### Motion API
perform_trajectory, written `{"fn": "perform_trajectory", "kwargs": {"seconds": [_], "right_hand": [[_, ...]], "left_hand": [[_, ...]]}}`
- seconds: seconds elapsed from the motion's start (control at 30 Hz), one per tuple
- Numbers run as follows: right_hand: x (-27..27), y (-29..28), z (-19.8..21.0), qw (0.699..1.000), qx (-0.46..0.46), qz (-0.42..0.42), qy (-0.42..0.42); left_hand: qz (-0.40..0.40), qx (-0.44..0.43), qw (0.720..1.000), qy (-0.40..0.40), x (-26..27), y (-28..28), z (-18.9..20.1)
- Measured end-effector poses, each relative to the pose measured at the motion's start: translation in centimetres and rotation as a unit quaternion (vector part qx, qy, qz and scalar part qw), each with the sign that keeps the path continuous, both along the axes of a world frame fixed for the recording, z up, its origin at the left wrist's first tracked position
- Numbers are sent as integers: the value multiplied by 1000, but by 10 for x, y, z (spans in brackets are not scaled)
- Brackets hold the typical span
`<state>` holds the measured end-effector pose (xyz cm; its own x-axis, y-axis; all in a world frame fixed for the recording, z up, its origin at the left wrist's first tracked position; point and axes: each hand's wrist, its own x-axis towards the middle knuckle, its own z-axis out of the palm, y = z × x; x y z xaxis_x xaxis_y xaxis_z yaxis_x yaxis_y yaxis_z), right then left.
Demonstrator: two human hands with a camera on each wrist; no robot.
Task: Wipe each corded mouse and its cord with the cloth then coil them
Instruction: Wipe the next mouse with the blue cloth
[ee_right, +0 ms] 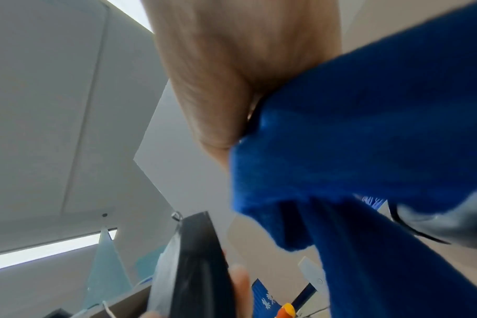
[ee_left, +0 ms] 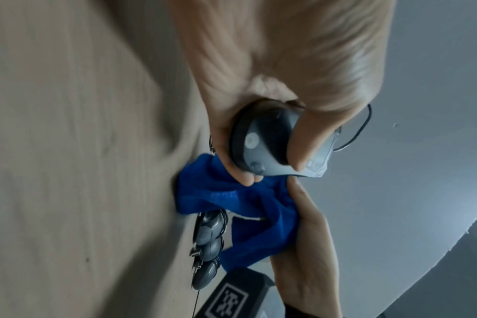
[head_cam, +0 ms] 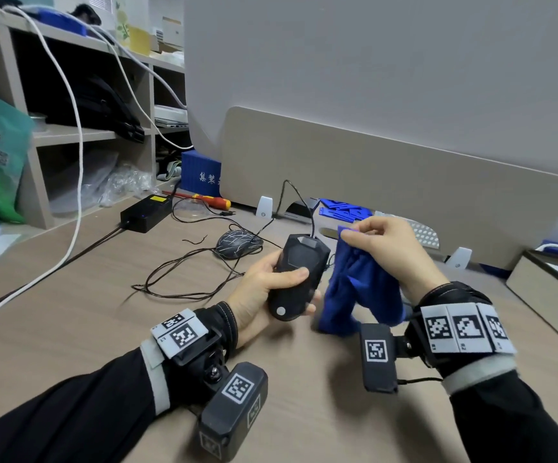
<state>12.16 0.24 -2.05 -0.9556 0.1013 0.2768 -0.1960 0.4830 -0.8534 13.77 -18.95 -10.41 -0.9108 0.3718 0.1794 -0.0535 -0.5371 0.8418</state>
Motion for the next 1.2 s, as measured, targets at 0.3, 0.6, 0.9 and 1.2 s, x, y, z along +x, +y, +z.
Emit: {"fn": "perform_trajectory", "kwargs": {"seconds": [0.3, 0.6, 0.9, 1.2], "right_hand": [[0, -9, 1, 999, -37, 1, -8], [-3, -15, 3, 994, -99, 7, -50], [19, -17, 8, 921, -291, 189, -180], [38, -12, -39, 962, -208, 57, -166]], "left_hand": [[12, 5, 1000, -10, 1, 2, 1], [17, 2, 1000, 7, 1, 2, 1], [15, -41, 999, 29, -1, 2, -3], [20, -196, 973, 119, -3, 4, -8]]}}
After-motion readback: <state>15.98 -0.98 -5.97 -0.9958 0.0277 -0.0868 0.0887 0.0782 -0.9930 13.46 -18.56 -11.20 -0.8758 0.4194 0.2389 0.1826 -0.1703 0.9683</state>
